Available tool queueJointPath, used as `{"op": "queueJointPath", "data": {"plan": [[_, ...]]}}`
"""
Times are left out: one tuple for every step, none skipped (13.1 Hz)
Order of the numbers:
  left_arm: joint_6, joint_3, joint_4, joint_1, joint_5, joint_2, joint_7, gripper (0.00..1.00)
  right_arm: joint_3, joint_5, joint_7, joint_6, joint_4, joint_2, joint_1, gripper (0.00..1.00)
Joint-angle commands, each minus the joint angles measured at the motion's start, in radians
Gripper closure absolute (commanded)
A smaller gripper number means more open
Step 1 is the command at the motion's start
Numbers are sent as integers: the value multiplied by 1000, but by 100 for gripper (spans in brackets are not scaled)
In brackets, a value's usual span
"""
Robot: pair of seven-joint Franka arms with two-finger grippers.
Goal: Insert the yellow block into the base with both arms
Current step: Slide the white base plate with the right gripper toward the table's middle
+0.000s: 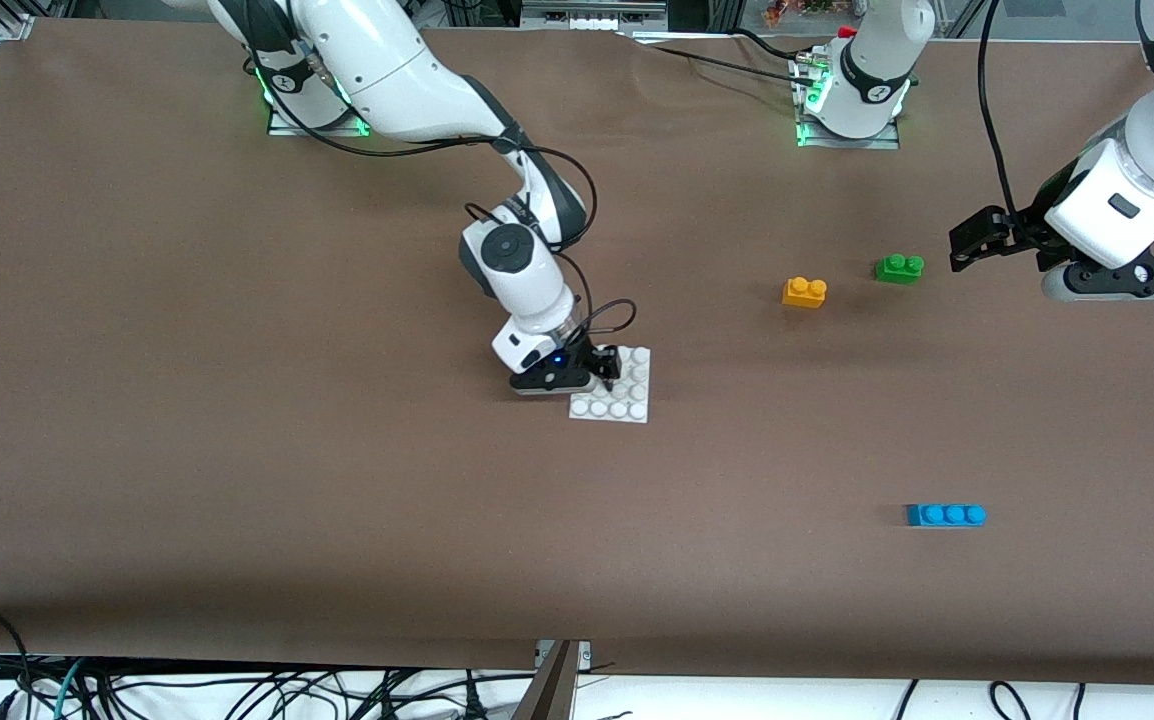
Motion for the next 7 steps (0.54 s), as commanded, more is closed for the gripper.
{"op": "queueJointPath", "data": {"plan": [[-21, -4, 31, -1, 26, 10, 2, 0, -10, 20, 17, -5, 68, 56, 46, 30], [-21, -4, 31, -1, 26, 10, 2, 0, -10, 12, 19, -5, 72, 56, 54, 30], [-20, -4, 31, -1, 26, 10, 2, 0, -11, 12, 19, -5, 72, 56, 60, 30], [-21, -4, 31, -1, 26, 10, 2, 0, -11, 11, 17, -5, 72, 55, 60, 30], [-21, -4, 31, -1, 26, 10, 2, 0, -13, 12, 14, -5, 72, 53, 59, 29], [-21, -4, 31, -1, 26, 10, 2, 0, -19, 17, 11, -7, 74, 50, 53, 27], [-21, -4, 31, -1, 26, 10, 2, 0, -19, 20, 10, -16, 74, 47, 45, 26]]}}
